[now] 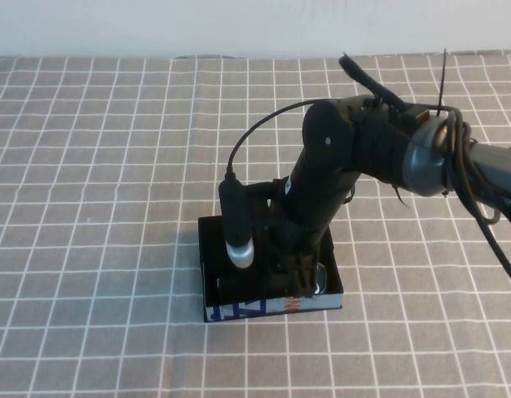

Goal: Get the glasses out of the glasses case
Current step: Pick up the glasses from the glasses case

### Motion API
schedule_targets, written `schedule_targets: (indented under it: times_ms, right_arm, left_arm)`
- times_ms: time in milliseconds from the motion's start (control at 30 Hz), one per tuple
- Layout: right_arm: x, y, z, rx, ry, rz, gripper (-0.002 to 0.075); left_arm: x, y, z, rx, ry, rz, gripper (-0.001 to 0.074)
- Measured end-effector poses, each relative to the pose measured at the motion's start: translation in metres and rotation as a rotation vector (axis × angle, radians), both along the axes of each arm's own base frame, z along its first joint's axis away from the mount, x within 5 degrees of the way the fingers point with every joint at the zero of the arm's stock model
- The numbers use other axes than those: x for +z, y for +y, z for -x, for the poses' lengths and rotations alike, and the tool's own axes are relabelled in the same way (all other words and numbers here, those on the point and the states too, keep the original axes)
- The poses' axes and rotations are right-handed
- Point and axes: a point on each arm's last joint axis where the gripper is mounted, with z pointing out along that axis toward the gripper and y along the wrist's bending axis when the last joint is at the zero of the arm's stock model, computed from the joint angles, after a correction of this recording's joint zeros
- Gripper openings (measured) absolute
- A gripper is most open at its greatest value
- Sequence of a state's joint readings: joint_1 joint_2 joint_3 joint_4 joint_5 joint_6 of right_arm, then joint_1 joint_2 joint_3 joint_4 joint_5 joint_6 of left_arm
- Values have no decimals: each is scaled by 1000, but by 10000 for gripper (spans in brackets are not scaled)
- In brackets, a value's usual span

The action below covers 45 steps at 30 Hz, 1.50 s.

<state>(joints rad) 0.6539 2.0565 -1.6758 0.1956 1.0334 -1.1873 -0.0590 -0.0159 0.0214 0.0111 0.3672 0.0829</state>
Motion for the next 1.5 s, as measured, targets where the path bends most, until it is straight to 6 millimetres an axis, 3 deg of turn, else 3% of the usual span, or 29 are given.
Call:
schedule_targets:
  times_ms: [600, 767, 967, 1133, 1267, 1400, 1500]
  right_arm:
    - [-18, 1, -4, 22, 16, 35, 286]
    - [-23, 1, -5, 28, 12, 55, 220]
    - [-23, 1, -5, 29, 10, 56, 72]
    - [-7, -2, -3, 17, -18, 41, 62]
    - [28, -9, 4, -71, -46, 4, 62]
    - [65, -24, 19, -329, -13, -33, 61]
    - [77, -45, 28, -627, 64, -73, 61]
  left_arm:
    - [0, 0, 0, 0, 0, 0, -4]
    - [0, 0, 0, 0, 0, 0, -4]
    - [0, 0, 0, 0, 0, 0, -4]
    - [0, 0, 0, 0, 0, 0, -4]
    - [0, 0, 0, 0, 0, 0, -4]
    - [0, 0, 0, 0, 0, 0, -4]
    - [0, 0, 0, 0, 0, 0, -4]
